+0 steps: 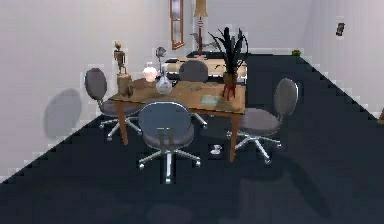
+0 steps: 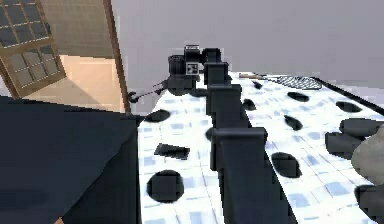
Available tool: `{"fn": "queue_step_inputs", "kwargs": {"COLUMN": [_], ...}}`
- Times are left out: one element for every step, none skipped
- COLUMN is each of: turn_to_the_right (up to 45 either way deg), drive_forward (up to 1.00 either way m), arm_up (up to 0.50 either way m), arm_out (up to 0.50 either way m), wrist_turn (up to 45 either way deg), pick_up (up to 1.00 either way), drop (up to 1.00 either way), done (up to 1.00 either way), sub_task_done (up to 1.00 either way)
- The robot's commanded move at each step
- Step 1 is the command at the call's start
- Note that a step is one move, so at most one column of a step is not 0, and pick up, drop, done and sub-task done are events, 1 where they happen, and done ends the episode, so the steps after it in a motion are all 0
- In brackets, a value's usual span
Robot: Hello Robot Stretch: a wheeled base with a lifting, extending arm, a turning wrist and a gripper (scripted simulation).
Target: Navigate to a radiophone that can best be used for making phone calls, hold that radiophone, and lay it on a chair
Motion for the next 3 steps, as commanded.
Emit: {"fn": "queue_step_inputs", "kwargs": {"turn_to_the_right": [0.0,0.0,0.0], "drive_forward": [0.00,0.00,0.00], "arm_up": [0.00,-0.32,0.00], "arm_out": [0.00,0.00,0.00], "wrist_turn": [39.0,0.0,0.0], "pick_up": [0.00,0.00,1.00], "drop": [0.00,0.00,0.00], "done": [0.00,0.00,0.00], "sub_task_done": [0.00,0.00,0.00]}}
